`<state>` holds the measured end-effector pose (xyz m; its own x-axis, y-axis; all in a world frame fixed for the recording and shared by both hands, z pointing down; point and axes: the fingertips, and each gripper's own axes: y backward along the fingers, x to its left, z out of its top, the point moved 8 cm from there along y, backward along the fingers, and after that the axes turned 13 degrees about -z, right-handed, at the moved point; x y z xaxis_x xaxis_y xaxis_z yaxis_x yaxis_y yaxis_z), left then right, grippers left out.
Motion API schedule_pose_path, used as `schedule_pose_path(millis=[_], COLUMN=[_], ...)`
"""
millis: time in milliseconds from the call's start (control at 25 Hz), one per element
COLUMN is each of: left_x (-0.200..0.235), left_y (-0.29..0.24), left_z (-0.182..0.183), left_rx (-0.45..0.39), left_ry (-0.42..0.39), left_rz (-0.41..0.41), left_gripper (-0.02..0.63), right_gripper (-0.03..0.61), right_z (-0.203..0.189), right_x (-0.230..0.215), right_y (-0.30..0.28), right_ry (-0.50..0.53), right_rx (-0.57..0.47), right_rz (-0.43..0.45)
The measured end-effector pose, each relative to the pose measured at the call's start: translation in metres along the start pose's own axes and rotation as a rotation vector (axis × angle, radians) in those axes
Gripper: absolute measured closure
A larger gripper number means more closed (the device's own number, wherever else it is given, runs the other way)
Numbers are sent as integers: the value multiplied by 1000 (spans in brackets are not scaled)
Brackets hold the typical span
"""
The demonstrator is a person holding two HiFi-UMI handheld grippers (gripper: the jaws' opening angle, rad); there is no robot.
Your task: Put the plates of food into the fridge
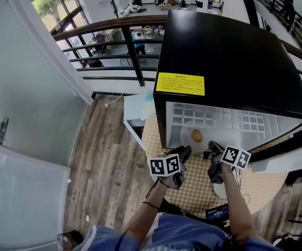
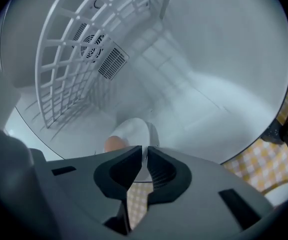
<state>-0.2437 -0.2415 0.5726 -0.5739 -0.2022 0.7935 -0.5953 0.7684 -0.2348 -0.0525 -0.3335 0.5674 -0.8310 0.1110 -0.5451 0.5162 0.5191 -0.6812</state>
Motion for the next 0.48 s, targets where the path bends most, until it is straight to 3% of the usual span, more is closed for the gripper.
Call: schedule_pose_path(millis=[240, 480], left_x=[4, 7], left_y=[-8, -14], left_z=[4, 6], left_rx=[1, 16], left_ry=[-2, -16], left_rz=[76, 112], left_gripper=[528, 515], right_gripper=[537, 535], right_z=[0, 2], right_x=[5, 8], right_y=[-10, -11], right_ry=[59, 201], right_rx=[-46, -105], right_rz=[-61, -110])
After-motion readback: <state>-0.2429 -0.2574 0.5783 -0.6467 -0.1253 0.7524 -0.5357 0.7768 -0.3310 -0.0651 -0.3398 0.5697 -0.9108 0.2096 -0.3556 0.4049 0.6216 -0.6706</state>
